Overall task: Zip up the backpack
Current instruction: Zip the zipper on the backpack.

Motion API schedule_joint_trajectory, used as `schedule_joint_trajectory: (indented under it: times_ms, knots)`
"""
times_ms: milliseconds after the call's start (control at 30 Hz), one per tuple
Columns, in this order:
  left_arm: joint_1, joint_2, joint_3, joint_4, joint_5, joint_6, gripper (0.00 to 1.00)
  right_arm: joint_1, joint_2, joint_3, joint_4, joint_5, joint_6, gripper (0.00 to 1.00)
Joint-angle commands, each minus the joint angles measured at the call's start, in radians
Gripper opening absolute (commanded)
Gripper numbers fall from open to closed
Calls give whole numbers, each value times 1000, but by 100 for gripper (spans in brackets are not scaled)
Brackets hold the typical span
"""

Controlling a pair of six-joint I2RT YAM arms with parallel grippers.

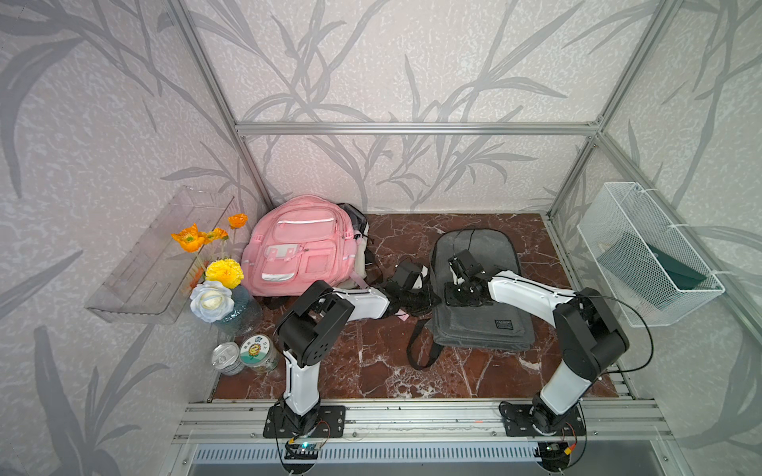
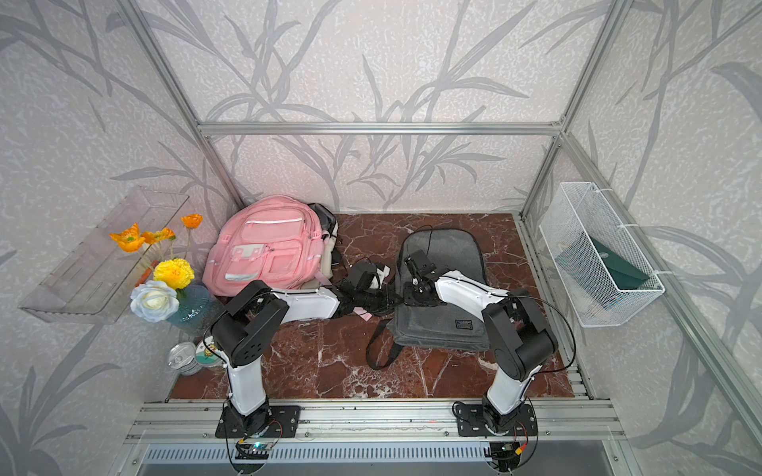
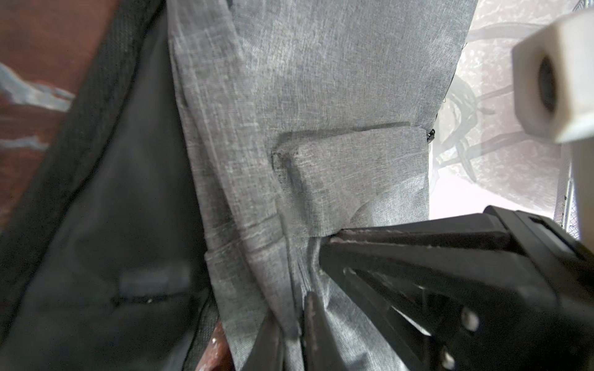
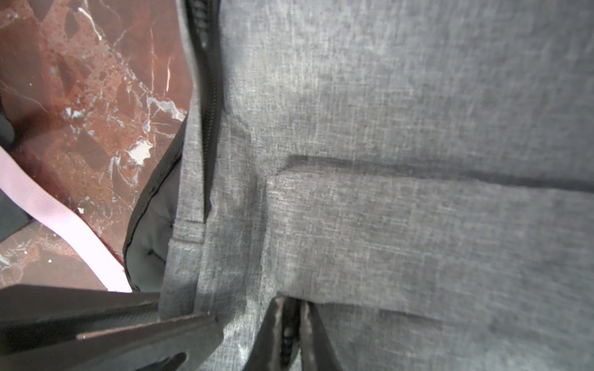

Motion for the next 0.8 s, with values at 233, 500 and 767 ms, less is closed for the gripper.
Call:
schedule_joint_trajectory:
  times_ms: [233,500,767]
  knots:
    - [4,-15,-21,-32,-63,32,7,-1,-47,-2,-54,58,-11,5]
    - [16,-44,-69,-43,-170,45,0,-31,-92,-41,-67,95,-15,4]
    - [21,-51,-66,-44,-175,46,0,-32,-85,-54,-57,91,-12,1]
